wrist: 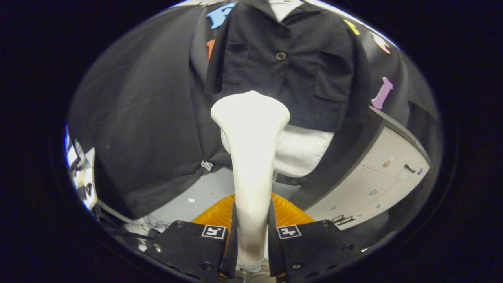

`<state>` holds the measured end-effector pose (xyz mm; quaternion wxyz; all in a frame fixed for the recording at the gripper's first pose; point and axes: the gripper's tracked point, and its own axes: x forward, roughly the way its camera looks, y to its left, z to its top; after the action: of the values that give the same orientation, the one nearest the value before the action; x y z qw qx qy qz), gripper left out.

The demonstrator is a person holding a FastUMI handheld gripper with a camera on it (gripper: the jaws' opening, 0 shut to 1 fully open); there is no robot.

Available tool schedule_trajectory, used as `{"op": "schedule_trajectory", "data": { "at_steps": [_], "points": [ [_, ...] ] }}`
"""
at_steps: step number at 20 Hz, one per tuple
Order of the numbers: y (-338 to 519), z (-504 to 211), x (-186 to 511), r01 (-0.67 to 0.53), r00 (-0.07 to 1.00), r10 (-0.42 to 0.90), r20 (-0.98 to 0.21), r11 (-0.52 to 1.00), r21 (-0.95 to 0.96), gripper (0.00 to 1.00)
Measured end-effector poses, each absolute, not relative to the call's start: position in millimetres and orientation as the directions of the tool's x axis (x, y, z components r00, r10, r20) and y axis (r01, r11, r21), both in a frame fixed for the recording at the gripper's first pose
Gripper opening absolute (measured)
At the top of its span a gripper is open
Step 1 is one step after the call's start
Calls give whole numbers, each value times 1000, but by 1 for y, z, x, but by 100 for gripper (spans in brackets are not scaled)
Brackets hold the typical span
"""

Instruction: Iron the clothes twice with a garment steamer, once on the left side and once on the right side.

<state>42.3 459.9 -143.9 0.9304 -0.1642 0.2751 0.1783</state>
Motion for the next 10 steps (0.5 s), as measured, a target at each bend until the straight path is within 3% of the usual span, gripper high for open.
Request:
{"op": "schedule_trajectory", "data": {
  "at_steps": [10],
  "points": [
    [323,-64,10,-216,881,126,-455,965,-149,34]
  ]
}}
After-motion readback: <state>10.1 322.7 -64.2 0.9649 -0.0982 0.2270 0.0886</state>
